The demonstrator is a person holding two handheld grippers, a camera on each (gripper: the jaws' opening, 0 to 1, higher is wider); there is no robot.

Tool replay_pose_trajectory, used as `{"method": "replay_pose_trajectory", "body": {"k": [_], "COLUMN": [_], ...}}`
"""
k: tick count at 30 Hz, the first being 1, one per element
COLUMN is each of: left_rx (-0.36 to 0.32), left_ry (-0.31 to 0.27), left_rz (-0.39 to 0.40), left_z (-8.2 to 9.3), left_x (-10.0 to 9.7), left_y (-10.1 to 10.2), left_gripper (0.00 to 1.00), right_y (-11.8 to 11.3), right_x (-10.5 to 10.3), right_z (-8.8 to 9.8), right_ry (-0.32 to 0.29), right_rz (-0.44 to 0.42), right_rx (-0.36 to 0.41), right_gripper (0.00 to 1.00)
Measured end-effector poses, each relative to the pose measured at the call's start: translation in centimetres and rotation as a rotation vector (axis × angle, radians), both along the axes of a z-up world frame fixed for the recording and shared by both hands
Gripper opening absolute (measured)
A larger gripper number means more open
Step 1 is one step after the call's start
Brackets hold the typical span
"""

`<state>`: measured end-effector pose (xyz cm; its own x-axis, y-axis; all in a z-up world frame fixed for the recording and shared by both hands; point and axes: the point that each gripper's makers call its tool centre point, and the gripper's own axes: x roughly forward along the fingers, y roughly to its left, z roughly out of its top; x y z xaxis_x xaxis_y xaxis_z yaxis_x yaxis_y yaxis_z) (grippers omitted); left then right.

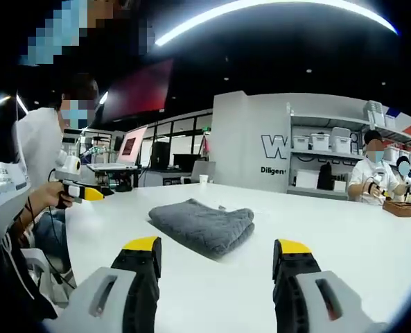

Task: Open the folded towel by lifting each exposed corner and separating the folded layers until the towel lies flat within the target outline without major curled edges

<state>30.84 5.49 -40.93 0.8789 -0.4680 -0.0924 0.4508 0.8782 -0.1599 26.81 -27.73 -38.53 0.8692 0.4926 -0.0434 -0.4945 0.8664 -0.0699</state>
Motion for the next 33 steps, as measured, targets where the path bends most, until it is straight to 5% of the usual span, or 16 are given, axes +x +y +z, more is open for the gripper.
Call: {"method": "replay_pose_trajectory", "body": {"k": [33], "left_rx": [-0.014], "left_ry": [0.008], "left_rz": [0.009], "left_z": [0.15], "left_x": [0.25], "left_y": [-0.33], "left_gripper": [0.98], "right_y": [-0.54], "right_x": [-0.10], "right_z": [-0.01], "right_ry": [-0.006], "right_rz": [-0.009], "right_rx": [0.015], "right_gripper": [0.59]}}
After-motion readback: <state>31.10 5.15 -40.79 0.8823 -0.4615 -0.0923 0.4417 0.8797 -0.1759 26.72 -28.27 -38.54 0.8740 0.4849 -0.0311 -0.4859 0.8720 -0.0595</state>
